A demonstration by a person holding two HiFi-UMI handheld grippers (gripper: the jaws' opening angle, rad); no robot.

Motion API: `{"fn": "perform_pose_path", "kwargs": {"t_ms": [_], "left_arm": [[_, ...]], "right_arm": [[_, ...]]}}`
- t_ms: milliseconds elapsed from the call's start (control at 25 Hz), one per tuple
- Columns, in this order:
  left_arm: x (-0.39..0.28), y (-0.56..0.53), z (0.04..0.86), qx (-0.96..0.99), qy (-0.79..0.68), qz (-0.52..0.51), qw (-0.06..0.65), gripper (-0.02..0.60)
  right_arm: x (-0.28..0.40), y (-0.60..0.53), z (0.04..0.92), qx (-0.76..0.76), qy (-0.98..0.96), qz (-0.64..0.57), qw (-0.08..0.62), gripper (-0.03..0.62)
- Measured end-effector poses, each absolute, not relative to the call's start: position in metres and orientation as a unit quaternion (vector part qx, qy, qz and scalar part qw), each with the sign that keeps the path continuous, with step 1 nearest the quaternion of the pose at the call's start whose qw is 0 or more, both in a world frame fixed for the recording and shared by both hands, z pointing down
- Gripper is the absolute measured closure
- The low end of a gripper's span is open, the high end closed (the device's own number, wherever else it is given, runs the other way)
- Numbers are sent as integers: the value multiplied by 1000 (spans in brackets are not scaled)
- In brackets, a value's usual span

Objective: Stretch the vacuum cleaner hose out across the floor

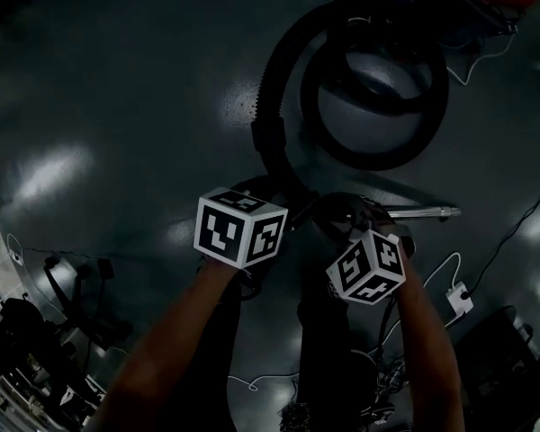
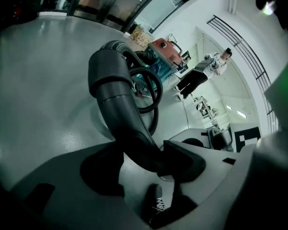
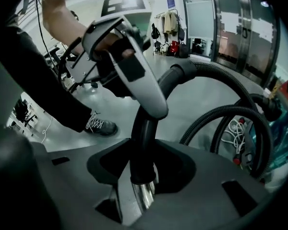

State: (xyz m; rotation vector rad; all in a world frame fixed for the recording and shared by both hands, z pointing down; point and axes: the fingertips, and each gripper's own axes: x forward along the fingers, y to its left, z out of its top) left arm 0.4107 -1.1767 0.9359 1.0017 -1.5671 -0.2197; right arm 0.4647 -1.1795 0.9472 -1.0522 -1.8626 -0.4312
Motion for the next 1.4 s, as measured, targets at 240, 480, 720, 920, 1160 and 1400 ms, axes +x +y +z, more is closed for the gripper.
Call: {"fn": "perform_pose_path", "kwargs": {"t_ms": [240, 480, 720, 920, 1160, 1400], "left_arm": [[399, -1186, 858, 437, -687, -126, 567, 328], [392, -1206, 767, 465, -691, -143, 534, 384], [379, -1223, 661, 500, -699, -135, 493, 422], [392, -1225, 575, 564, -697, -2, 443, 427], [414, -1206, 468, 665, -621, 158, 382, 426], [423, -1166, 386, 751, -510, 257, 330, 426]], "right_arm": [[463, -1177, 868, -416, -769, -174, 452, 442], [461, -1180, 787, -396, -796, -139, 436, 441], [462, -1181, 687, -379, -820, -93, 418, 439], [473, -1208, 588, -337, -844, -68, 412, 439], [475, -1238, 440, -252, -893, -64, 367, 439], [439, -1205, 288, -213, -921, -103, 310, 396]]}}
